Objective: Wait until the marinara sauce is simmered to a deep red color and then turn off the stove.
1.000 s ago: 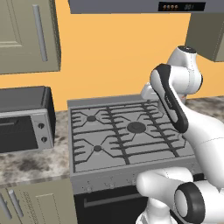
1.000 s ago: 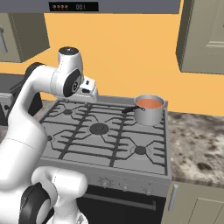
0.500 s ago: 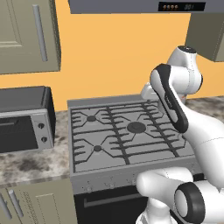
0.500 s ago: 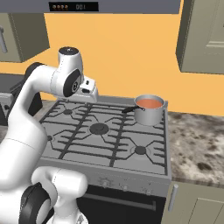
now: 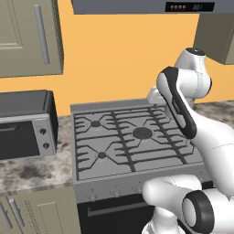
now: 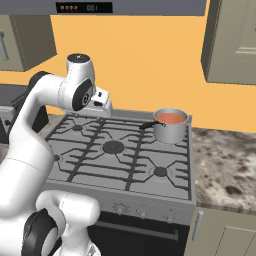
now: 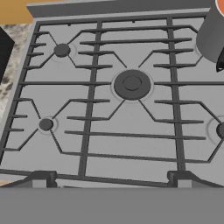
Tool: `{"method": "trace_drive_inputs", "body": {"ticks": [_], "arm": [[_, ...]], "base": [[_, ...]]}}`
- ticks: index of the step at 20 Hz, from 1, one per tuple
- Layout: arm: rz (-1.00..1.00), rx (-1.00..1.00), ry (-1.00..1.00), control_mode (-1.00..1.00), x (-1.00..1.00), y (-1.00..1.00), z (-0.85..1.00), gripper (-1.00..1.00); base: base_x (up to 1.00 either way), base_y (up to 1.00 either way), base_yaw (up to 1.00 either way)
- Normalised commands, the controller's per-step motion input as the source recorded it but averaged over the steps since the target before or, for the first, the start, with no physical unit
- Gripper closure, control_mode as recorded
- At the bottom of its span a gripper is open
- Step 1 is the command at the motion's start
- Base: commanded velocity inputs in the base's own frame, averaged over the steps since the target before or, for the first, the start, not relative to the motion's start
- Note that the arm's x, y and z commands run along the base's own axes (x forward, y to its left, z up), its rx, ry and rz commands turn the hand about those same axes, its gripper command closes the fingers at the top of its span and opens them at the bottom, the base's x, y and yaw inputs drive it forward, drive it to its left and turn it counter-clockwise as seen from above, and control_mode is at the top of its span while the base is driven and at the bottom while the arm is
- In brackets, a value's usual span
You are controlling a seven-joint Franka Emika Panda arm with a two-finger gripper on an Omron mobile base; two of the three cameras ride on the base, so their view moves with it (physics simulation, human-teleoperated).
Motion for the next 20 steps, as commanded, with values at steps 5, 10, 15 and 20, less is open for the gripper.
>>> {"method": "trace_drive_inputs", "body": {"ticks": [5,10,15,20], "arm": [[0.00,0.00,0.00,-1.00,0.00,0.00,0.00,-1.00],[0.00,0.00,0.00,-1.00,0.00,0.00,0.00,-1.00],[0.00,0.00,0.00,-1.00,0.00,0.00,0.00,-1.00],[0.00,0.00,0.00,-1.00,0.00,0.00,0.00,-1.00]], "base": [[0.00,0.00,0.00],[0.00,0.00,0.00],[0.00,0.00,0.00],[0.00,0.00,0.00]]}}
